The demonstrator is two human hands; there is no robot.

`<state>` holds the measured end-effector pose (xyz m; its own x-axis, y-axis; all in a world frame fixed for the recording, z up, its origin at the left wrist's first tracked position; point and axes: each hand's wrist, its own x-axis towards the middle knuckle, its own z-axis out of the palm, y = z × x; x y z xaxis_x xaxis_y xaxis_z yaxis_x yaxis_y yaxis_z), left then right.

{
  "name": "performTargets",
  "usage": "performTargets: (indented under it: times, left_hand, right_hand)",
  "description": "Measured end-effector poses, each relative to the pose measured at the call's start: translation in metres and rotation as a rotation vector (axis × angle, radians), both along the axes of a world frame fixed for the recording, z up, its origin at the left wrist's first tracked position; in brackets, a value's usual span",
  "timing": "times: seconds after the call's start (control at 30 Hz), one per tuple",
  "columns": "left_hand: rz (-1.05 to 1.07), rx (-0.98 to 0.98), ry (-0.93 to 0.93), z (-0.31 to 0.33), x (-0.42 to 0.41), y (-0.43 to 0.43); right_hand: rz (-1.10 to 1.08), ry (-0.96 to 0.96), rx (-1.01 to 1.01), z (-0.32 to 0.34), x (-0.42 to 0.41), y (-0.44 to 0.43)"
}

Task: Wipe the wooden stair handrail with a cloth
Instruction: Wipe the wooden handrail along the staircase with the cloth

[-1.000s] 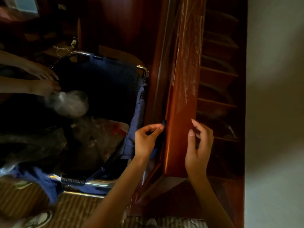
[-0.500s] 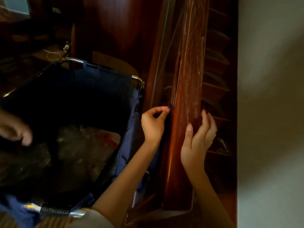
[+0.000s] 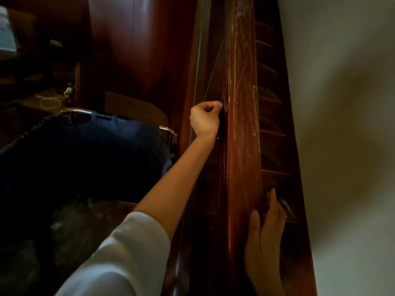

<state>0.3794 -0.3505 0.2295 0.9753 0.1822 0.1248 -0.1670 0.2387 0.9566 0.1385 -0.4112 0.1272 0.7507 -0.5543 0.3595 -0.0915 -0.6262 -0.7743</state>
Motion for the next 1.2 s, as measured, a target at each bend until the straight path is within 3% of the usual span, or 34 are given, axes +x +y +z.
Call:
performTargets:
  times: [0.27,0.43,0.57,0.83,1.2]
  left_hand:
    - [-0.059,-0.070,-0.076,-0.053,-0.072,0.016]
    - [-0.061,-0.099,0.004,-0.102,-0.153,0.028]
    - [-0.034,-0.071,0.004,-0.094,-0.147,0.025]
    - [0.033,-0.110,-0.013,-0.028,-0.052,0.001]
    - [0.014,-0.079,0.032,-0.103,-0.170,0.026]
  right_hand:
    - [0.021,-0.004,0.041,0.000,-0.003,0.000]
    - [0.025,-0.014,0.084,-0.001,-0.004,-0.002]
    - [0.028,-0.017,0.079,-0.001,-0.005,-0.003]
    - [0.044,0.003,0.059,0.002,-0.004,-0.003]
    - [0.074,-0.061,0.122,0.004,-0.007,-0.002]
